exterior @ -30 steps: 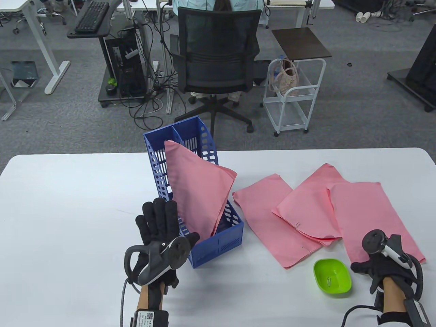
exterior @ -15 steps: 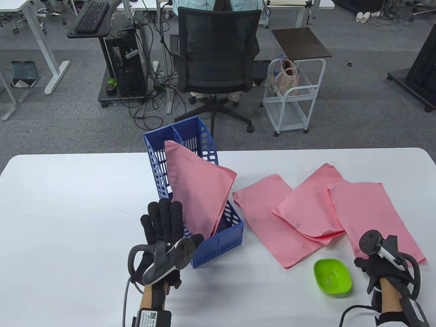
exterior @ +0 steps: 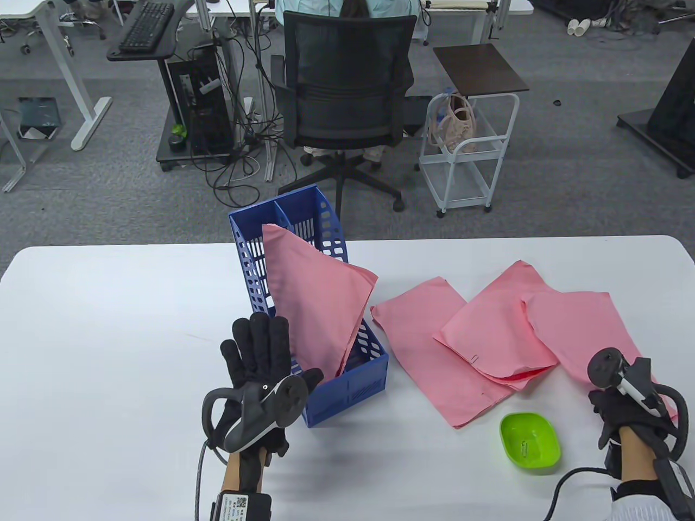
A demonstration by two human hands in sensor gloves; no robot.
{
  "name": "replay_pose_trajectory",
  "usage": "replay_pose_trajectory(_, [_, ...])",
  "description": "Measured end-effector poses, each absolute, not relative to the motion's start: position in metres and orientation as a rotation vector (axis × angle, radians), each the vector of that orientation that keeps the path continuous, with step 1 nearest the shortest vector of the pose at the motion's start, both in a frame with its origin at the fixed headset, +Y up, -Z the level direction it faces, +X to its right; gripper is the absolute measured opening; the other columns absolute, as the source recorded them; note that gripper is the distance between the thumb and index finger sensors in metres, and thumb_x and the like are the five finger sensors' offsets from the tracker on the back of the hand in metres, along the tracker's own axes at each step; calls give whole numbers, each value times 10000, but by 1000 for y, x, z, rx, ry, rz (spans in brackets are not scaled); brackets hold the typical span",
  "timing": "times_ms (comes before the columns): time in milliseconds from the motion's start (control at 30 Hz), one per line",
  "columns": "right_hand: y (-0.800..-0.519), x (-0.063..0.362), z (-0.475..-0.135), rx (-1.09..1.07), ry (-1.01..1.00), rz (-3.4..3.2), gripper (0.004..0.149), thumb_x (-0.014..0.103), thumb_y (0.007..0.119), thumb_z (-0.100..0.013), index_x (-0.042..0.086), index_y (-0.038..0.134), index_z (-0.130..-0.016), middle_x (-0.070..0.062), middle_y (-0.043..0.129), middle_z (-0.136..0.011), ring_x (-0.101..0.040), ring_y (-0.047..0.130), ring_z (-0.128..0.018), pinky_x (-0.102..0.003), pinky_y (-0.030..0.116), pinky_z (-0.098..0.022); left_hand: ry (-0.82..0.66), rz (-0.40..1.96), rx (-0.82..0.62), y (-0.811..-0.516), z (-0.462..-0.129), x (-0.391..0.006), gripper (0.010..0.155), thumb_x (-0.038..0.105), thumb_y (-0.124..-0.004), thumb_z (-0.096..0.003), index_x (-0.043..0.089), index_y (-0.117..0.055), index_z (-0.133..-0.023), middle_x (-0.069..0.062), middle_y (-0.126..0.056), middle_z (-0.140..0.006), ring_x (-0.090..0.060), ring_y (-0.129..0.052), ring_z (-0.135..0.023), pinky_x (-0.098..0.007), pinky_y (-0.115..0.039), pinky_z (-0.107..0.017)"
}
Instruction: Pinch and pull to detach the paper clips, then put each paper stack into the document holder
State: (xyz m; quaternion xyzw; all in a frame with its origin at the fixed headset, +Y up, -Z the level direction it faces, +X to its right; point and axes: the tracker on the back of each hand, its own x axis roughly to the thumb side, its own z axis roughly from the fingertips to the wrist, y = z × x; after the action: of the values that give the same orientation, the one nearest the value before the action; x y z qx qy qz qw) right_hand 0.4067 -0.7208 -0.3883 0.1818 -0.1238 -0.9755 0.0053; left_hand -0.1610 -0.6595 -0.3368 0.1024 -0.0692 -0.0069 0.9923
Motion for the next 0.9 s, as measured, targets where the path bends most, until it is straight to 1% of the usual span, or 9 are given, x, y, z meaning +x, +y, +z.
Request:
replay_pose_trajectory(200, [-660, 407, -382, 565, -72, -3043, 422, 273, 686, -609, 165, 577, -1002, -162, 651, -1080, -386, 755, -949, -467, 677, -690, -142, 9, 229, -655, -333, -164, 960, 645, -354, -514, 32, 14, -1155, -293, 0, -1183, -591, -22, -1049, -718, -151, -732])
replay_pose_trajectory(333, [-615, 410, -370, 571, 161, -3036, 417, 259, 681, -611, 160, 578, -1002, -166, 649, -1079, -394, 752, -948, -471, 674, -690, -135, 44, 264, -648, -329, -169, 957, 643, -360, -517, 34, 6, -1159, -293, -10, -1187, -591, -32, -1052, -722, -160, -731])
replay_pose_trajectory(367, [-608, 410, -367, 566, 199, -3031, 415, 259, 684, -608, 160, 583, -999, -166, 654, -1076, -393, 757, -944, -471, 677, -687, -134, 48, 268, -647, -329, -170, 959, 643, -362, -517, 33, 7, -1159, -294, -11, -1187, -591, -34, -1052, -719, -161, -733])
replay_pose_trajectory(500, [-572, 405, -346, 496, 396, -3012, 409, 258, 692, -599, 166, 603, -987, -163, 673, -1066, -388, 772, -933, -469, 685, -679, -133, 78, 291, -641, -326, -172, 955, 642, -368, -521, 34, -5, -1162, -295, -20, -1190, -593, -41, -1054, -722, -168, -733])
replay_pose_trajectory(633, [-545, 391, -325, 375, 576, -2951, 405, 269, 705, -579, 180, 629, -967, -146, 705, -1049, -373, 801, -914, -456, 707, -665, -147, 85, 309, -636, -323, -169, 953, 643, -374, -522, 38, -19, -1168, -293, -34, -1196, -592, -59, -1062, -727, -185, -737])
replay_pose_trajectory(733, [-529, 380, -313, 280, 662, -2912, 405, 281, 707, -572, 192, 637, -961, -138, 709, -1050, -368, 806, -913, -455, 710, -668, -157, 82, 317, -633, -321, -166, 951, 643, -391, -525, 42, -47, -1177, -293, -66, -1205, -594, -93, -1073, -732, -220, -743])
replay_pose_trajectory(833, [-512, 362, -298, 159, 620, -2922, 411, 288, 698, -577, 194, 630, -971, -148, 684, -1074, -378, 781, -941, -471, 691, -689, -173, 82, 321, -628, -318, -161, 948, 642, -417, -530, 48, -81, -1188, -290, -102, -1216, -593, -128, -1085, -739, -255, -746])
replay_pose_trajectory(867, [-507, 355, -293, 107, 613, -2918, 411, 288, 698, -577, 195, 632, -971, -149, 683, -1077, -381, 779, -943, -474, 690, -690, -179, 81, 324, -626, -317, -159, 937, 628, -439, -544, 48, -91, -1192, -275, -111, -1224, -573, -142, -1102, -721, -271, -769])
replay_pose_trajectory(900, [-504, 350, -290, 78, 613, -2910, 411, 289, 698, -576, 196, 634, -971, -148, 683, -1079, -382, 778, -945, -475, 688, -693, -184, 79, 327, -624, -316, -157, 946, 644, -434, -531, 56, -102, -1194, -285, -125, -1223, -592, -152, -1093, -739, -273, -751])
